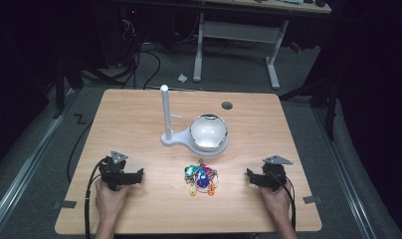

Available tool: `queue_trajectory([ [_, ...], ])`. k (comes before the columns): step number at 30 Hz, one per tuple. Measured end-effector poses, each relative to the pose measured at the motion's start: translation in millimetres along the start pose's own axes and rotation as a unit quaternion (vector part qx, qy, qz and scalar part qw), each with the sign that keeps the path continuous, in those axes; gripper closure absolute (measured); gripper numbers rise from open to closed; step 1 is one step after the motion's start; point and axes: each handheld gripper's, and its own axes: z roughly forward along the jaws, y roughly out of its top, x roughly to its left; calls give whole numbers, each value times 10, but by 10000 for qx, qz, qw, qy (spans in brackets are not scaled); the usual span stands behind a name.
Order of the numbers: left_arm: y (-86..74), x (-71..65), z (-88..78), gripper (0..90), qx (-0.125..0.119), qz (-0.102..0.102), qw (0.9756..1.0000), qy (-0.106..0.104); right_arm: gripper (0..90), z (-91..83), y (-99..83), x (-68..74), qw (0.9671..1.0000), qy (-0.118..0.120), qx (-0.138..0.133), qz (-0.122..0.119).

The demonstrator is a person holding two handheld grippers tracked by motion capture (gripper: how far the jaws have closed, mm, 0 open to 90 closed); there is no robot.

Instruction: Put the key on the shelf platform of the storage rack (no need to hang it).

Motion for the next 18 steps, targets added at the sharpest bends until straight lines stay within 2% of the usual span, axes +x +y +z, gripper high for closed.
queue_trajectory([
  [15, -7, -5, -7, 13, 6, -21, 10000, 13, 185, -3, -1, -7, 10000, 22, 1, -27],
  [18, -9, -4, -7, 13, -4, -12, 10000, 11, 201, -20, 2, -1, 10000, 35, 71, -12],
])
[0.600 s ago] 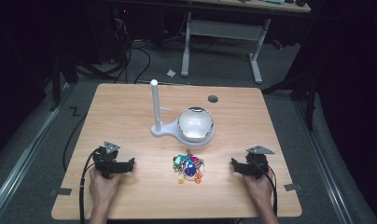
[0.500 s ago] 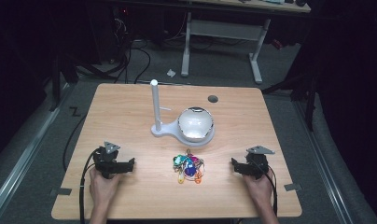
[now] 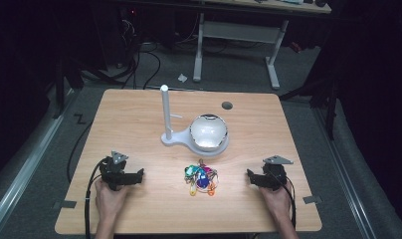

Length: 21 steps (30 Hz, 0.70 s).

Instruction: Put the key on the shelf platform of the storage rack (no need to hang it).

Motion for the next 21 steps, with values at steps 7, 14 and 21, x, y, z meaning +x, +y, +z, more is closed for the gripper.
queue_trajectory([
  [7, -1, -1, 0, 13, -8, -10, 10000, 6, 322, -33, -1, 22, 10000, 23, -13, -53],
  [14, -2, -1, -1, 13, -6, -14, 10000, 5, 381, -107, 17, 53, 9996, 250, -155, -26],
  [21, -2, 0, -2, 13, -10, -4, 10000, 0, 407, -143, 29, 113, 9990, 387, -173, -102],
])
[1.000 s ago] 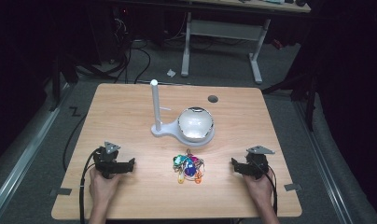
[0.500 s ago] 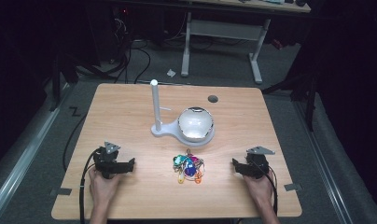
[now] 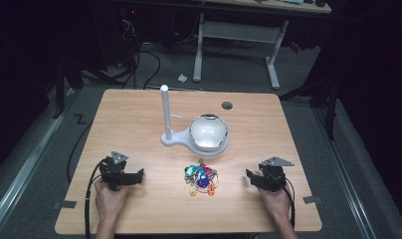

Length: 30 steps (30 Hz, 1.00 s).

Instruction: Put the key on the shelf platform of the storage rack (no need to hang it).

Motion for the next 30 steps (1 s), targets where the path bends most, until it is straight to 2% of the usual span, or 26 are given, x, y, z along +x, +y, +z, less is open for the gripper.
queue_trajectory([
  [6, -1, 0, -2, 13, 3, 2, 10000, -2, 427, -19, 64, 110, 9997, 186, -37, -184],
  [8, -2, 0, -2, 13, 3, -3, 10000, -1, 427, -36, 109, 191, 9992, 343, -81, -213],
  [14, -2, 0, -2, 13, 1, -3, 10000, 0, 427, -34, 172, 328, 9975, 581, -136, -391],
  [15, -2, -1, -2, 13, 0, -5, 10000, 2, 427, -28, 195, 394, 9966, 706, -103, -423],
  [20, -2, -1, -2, 13, 1, -6, 10000, 1, 423, -14, 243, 500, 9945, 883, -147, -534],
  [21, -2, -1, -2, 13, 1, -8, 10000, 3, 421, 0, 274, 570, 9930, 996, -135, -619],
  [26, -2, 0, -2, 13, 0, -3, 10000, 1, 420, 46, 294, 702, 9899, 1181, -88, -782],
  [30, -2, -1, -3, 14, 1, -10, 10000, 3, 425, 114, 286, 863, 9859, 1406, 6, -912],
])
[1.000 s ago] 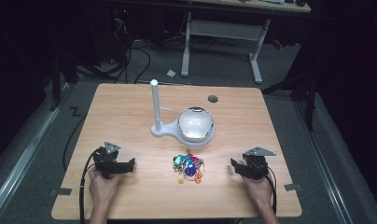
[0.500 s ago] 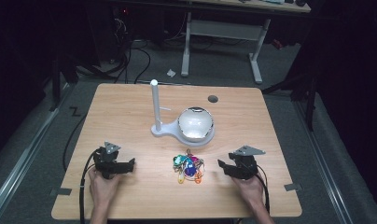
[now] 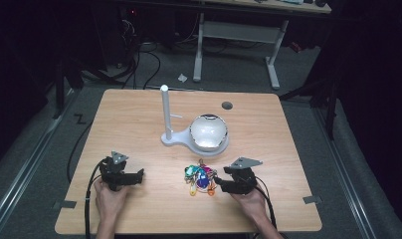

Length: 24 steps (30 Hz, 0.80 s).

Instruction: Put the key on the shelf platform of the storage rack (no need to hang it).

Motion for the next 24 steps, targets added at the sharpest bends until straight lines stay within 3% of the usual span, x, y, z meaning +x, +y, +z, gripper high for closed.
queue_trajectory([
  [13, 2, 0, -1, 15, 5, -11, 10000, -2, 501, 189, -32, 141, 9997, 205, 113, 31],
  [24, 2, 1, 0, 15, 0, -1, 10000, -5, 598, 304, -41, 154, 9995, 90, 284, -110],
])
